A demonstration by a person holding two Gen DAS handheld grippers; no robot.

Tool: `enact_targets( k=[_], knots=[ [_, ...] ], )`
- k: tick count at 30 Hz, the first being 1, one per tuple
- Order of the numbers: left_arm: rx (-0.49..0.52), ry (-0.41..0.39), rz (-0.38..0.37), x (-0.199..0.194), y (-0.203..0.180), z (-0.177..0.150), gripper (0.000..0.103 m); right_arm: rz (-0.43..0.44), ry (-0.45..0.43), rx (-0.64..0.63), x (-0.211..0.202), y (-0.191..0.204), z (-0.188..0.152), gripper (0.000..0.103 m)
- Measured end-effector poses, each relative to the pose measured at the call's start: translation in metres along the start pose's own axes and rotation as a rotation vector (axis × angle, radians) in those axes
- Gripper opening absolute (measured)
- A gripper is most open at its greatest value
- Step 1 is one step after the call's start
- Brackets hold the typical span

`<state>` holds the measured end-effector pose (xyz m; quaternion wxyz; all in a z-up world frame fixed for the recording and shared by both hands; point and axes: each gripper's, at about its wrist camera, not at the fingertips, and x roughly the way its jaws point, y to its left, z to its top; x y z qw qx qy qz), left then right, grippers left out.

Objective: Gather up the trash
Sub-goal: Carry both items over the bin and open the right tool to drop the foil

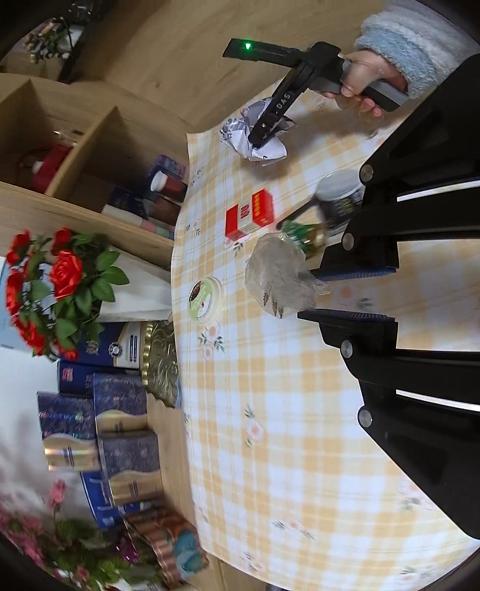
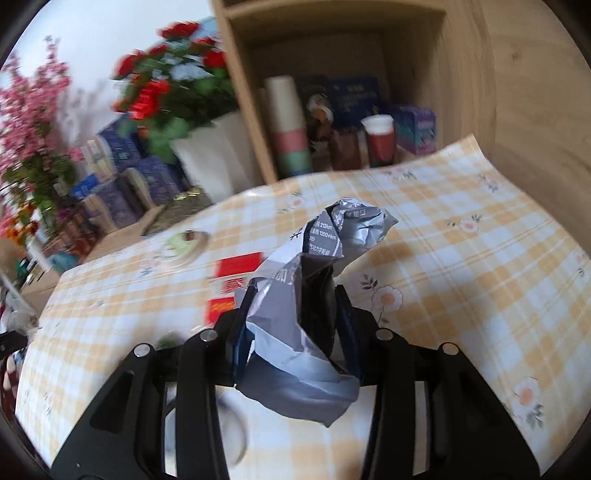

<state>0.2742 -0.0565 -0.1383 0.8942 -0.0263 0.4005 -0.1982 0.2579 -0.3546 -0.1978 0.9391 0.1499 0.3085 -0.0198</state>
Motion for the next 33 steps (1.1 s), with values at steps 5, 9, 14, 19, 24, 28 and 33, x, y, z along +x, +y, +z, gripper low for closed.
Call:
enact_targets(
  k=[5,9,14,19,24,28,33],
  knots=[
    [-0.007,-0.016,0.007,-0.047,-0.002,-0.035,0.015,0.062,-0.017,0.002,-0.061,0.012,-0.018,0.043],
    [0.018,-0.031,0.001,-0.079,-0.013,-0.060,0.015,0.104,-0.016,-0.004,-0.108,0.023,-0.042,0.043],
    [0.045,-0.048,-0.027,-0.120,-0.029,-0.095,0.015,0.151,0.001,-0.035,-0.154,0.035,-0.073,0.043],
    [0.067,-0.042,-0.046,-0.144,-0.042,-0.130,0.015,0.194,0.044,-0.076,-0.186,0.045,-0.106,0.043],
    [0.058,-0.017,-0.055,-0.154,-0.045,-0.161,0.015,0.258,0.137,-0.143,-0.203,0.059,-0.141,0.043],
    [0.038,-0.002,-0.050,-0.162,-0.040,-0.181,0.015,0.309,0.225,-0.190,-0.209,0.068,-0.162,0.043],
    [0.024,-0.007,-0.046,-0.172,-0.038,-0.195,0.015,0.375,0.323,-0.263,-0.216,0.083,-0.188,0.043]
  ],
)
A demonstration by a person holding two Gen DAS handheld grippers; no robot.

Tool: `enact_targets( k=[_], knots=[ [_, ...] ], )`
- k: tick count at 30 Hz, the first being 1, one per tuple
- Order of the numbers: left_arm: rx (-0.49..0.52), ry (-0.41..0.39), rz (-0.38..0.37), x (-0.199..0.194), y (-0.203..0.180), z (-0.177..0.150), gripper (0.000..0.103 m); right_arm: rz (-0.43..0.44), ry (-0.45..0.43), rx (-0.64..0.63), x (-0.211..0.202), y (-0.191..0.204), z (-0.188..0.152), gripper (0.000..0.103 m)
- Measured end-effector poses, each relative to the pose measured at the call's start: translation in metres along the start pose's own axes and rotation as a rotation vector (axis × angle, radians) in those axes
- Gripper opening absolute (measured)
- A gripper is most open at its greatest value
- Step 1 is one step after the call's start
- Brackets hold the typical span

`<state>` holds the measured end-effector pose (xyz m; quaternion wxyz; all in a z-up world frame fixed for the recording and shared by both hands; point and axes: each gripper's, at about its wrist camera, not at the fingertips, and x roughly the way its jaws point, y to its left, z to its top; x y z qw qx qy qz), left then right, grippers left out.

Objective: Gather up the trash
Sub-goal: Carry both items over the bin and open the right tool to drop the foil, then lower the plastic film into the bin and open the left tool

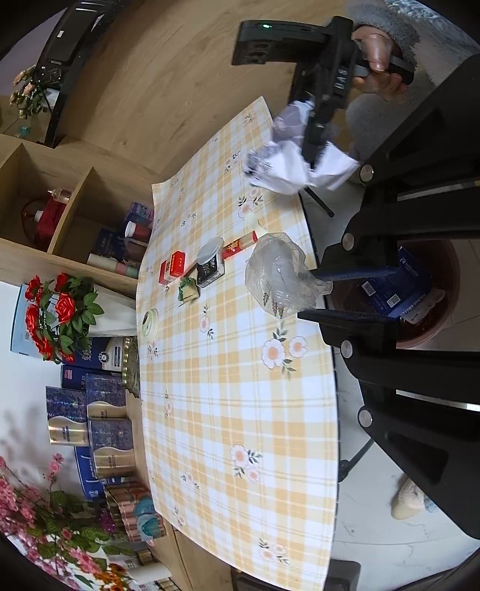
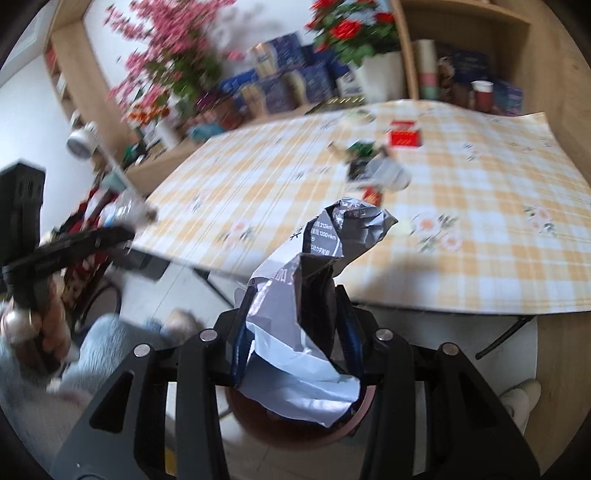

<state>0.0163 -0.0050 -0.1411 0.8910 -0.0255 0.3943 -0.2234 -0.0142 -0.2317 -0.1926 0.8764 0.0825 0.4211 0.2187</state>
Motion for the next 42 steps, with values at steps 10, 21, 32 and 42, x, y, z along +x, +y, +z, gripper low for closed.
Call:
enact_targets(
  k=[10,21,32,42],
  knots=[
    [-0.025,-0.001,-0.007,-0.006,0.002,-0.013,0.015,0.035,0.154,-0.058,0.033,0.021,-0.027,0.045],
    [-0.043,0.006,-0.006,-0.005,0.005,-0.018,0.015,0.028,0.205,-0.030,0.054,0.015,-0.034,0.053],
    [-0.024,0.052,-0.014,0.016,0.011,-0.029,0.015,-0.042,0.080,0.038,0.042,-0.003,-0.030,0.094],
    [0.041,0.117,-0.048,0.068,0.003,-0.060,0.015,-0.240,0.016,0.165,0.041,-0.033,-0.054,0.097]
  ],
)
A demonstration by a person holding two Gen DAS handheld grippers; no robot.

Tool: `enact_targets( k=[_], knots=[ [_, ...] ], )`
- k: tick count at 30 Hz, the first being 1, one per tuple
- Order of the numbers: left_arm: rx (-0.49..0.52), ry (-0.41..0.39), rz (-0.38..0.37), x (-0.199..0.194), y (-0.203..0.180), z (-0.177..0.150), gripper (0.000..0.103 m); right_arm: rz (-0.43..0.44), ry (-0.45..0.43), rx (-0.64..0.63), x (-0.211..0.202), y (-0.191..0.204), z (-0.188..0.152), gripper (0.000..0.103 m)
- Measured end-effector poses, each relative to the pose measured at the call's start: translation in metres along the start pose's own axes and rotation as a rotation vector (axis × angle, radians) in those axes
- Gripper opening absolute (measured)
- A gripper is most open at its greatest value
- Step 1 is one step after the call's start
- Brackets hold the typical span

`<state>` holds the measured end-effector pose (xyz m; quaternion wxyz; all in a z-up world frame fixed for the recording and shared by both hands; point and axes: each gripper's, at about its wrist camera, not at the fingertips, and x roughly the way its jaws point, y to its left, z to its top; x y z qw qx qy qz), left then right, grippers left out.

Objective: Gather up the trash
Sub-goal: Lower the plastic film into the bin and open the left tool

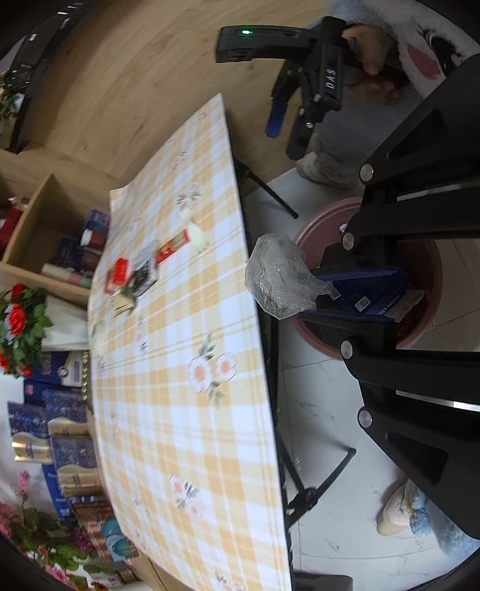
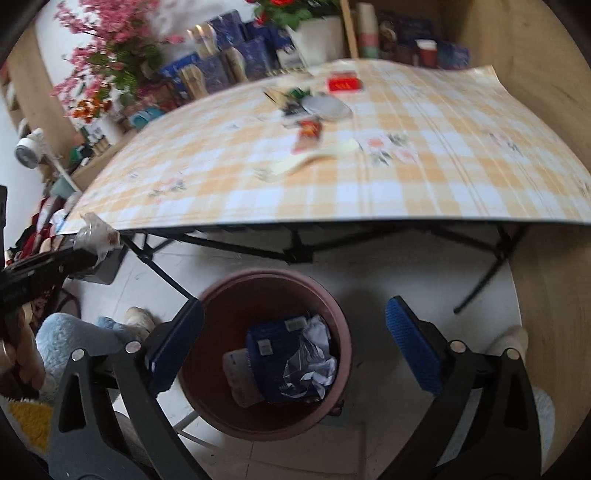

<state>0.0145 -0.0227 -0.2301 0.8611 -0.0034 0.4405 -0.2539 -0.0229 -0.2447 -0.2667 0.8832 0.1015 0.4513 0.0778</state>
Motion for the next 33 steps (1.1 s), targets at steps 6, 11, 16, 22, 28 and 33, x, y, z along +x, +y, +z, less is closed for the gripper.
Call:
enact_targets(
  k=[6,11,16,22,28,33],
  knots=[
    [0.018,0.088,0.000,0.035,-0.005,-0.019,0.016,-0.032,0.018,0.065,0.011,-0.013,-0.001,0.097],
    [0.035,0.120,-0.006,0.043,-0.008,-0.025,0.016,-0.034,0.024,0.069,0.011,-0.013,-0.002,0.097],
    [0.023,0.118,-0.015,0.042,-0.006,-0.026,0.016,-0.035,0.028,0.056,0.011,-0.010,-0.003,0.097],
    [0.035,0.119,-0.026,0.041,-0.010,-0.027,0.016,-0.034,0.028,0.051,0.011,-0.009,-0.002,0.097],
    [0.063,0.130,-0.042,0.043,-0.017,-0.028,0.016,-0.034,0.030,0.054,0.011,-0.009,-0.002,0.097],
    [0.070,0.126,-0.043,0.043,-0.019,-0.029,0.036,-0.030,0.035,0.053,0.011,-0.009,-0.002,0.097]
  ],
)
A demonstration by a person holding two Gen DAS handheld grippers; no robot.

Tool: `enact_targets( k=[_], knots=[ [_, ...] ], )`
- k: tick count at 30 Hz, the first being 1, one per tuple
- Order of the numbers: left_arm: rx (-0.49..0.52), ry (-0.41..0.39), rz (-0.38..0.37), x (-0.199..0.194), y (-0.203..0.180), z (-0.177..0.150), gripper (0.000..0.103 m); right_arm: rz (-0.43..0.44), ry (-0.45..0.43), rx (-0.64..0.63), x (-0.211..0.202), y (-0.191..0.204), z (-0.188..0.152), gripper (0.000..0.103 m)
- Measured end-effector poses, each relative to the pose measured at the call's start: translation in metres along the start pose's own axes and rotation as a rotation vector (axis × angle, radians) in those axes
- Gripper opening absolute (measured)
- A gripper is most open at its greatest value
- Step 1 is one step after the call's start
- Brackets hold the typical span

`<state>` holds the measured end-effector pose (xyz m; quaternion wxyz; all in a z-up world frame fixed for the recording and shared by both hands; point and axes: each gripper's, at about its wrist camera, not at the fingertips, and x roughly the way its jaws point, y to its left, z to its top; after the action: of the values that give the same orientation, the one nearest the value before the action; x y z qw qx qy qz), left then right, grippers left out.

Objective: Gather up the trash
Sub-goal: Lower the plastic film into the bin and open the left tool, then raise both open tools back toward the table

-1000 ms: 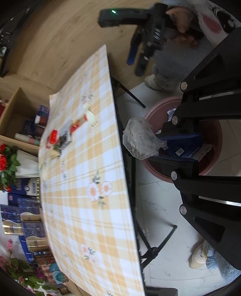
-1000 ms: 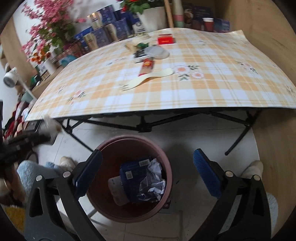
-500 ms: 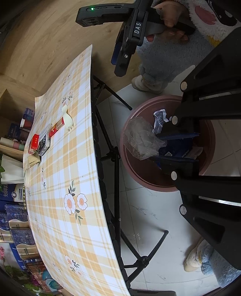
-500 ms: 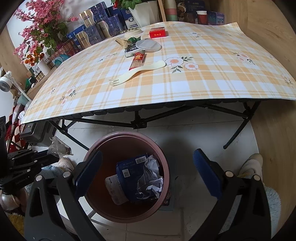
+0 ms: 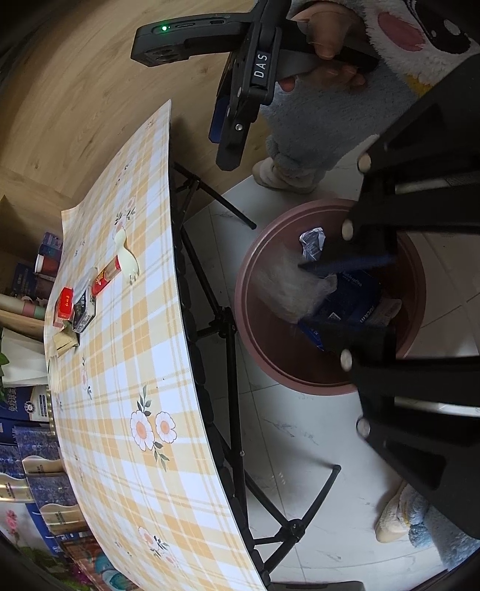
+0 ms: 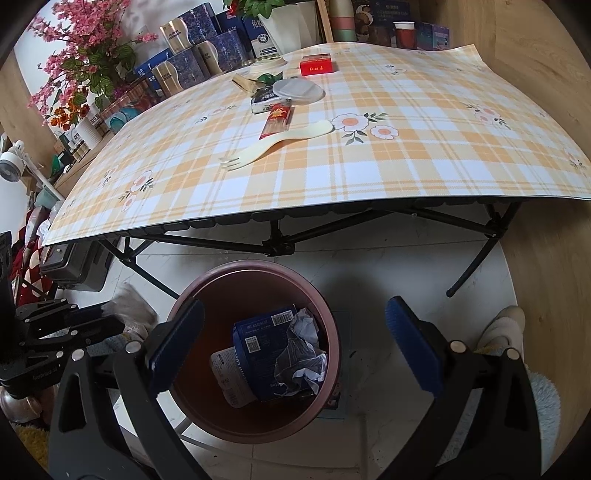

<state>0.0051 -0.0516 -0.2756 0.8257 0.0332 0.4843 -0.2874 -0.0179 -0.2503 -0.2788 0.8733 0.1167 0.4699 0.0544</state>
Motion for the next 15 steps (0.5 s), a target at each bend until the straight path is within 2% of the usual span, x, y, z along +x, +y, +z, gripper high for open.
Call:
enact_targets(
  k=[1,6,10,15],
  knots=[
    [-0.001,-0.007,0.009,-0.001,0.000,0.000,0.050,0.001,0.000,0.000,0.000,0.000,0.000,0.097],
    [-0.029,-0.033,0.058,-0.006,0.005,0.001,0.076,0.000,0.000,0.002,0.000,0.000,0.000,0.097],
    [-0.067,-0.047,0.115,-0.010,0.013,0.002,0.090,0.000,0.000,0.001,0.000,-0.001,0.000,0.097],
    [-0.094,-0.075,0.195,-0.020,0.023,0.010,0.094,-0.009,0.006,0.012,0.001,-0.002,0.003,0.097]
  ],
)
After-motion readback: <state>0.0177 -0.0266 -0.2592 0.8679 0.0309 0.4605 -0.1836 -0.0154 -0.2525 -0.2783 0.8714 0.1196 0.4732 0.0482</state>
